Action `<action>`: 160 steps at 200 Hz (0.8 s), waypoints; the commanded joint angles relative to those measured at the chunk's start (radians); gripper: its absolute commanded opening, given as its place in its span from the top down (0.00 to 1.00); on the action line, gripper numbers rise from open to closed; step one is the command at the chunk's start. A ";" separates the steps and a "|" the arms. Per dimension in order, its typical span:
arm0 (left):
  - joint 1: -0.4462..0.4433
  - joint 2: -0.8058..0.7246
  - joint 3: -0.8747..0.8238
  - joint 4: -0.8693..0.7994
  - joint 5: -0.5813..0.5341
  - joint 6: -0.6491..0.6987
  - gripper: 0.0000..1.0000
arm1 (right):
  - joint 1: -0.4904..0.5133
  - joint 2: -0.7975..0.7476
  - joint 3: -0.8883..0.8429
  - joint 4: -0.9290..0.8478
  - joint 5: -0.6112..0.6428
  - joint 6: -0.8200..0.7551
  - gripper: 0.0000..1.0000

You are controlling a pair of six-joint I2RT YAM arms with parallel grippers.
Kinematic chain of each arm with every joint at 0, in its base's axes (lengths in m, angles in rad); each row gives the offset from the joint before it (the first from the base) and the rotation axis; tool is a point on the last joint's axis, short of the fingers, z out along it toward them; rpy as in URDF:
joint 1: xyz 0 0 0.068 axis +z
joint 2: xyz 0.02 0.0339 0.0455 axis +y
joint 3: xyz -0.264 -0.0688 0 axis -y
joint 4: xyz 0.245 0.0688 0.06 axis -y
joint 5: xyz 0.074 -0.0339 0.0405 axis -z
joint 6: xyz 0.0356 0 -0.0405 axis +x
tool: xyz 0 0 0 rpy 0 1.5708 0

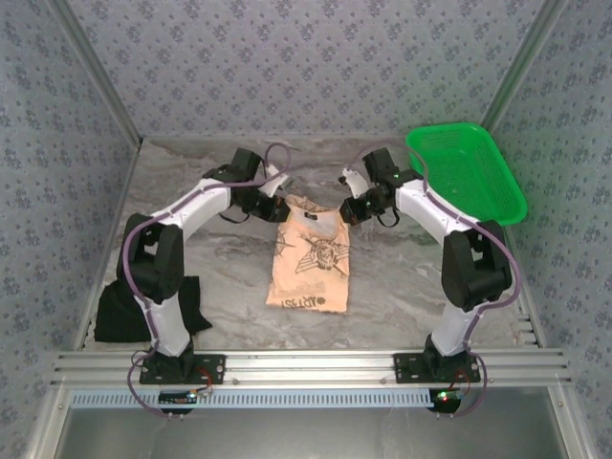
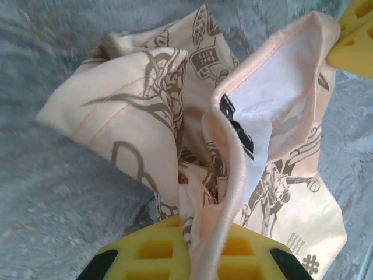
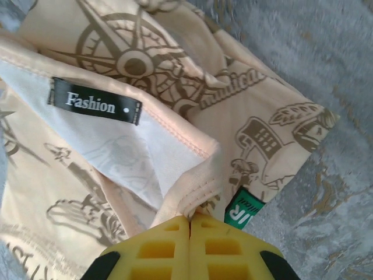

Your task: Fold the inside-out t-shirt

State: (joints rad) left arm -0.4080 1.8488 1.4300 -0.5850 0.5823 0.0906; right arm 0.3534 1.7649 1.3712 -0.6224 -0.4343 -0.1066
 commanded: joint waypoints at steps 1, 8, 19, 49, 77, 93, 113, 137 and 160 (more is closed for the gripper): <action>-0.006 0.049 0.069 -0.078 -0.059 0.066 0.96 | -0.013 0.028 0.048 -0.025 -0.004 -0.018 1.00; -0.006 0.067 0.080 -0.068 -0.077 0.074 0.95 | -0.018 0.053 0.066 -0.025 -0.004 -0.018 1.00; -0.005 0.100 0.086 -0.019 -0.122 0.073 0.94 | -0.028 0.099 0.081 0.004 0.001 -0.013 1.00; 0.012 0.254 0.178 0.051 -0.205 0.015 0.88 | -0.051 0.252 0.153 0.062 0.076 0.045 1.00; 0.011 0.372 0.290 0.011 -0.204 -0.005 0.63 | -0.060 0.318 0.179 0.089 0.137 0.099 0.90; 0.017 0.386 0.302 0.022 -0.191 -0.032 0.51 | -0.059 0.324 0.187 0.077 0.146 0.102 0.72; 0.032 0.342 0.289 0.044 -0.158 -0.045 0.29 | -0.062 0.270 0.155 0.095 0.175 0.079 0.52; 0.063 0.267 0.245 0.105 -0.062 0.009 0.01 | -0.094 0.214 0.104 0.148 0.095 -0.009 0.40; 0.073 0.298 0.304 0.062 -0.001 0.136 0.00 | -0.111 0.224 0.108 0.148 0.035 -0.136 0.38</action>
State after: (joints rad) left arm -0.3519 2.1822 1.6802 -0.5121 0.4828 0.0978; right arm 0.2699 2.0144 1.4857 -0.4965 -0.3294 -0.1009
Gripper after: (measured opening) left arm 0.996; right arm 0.608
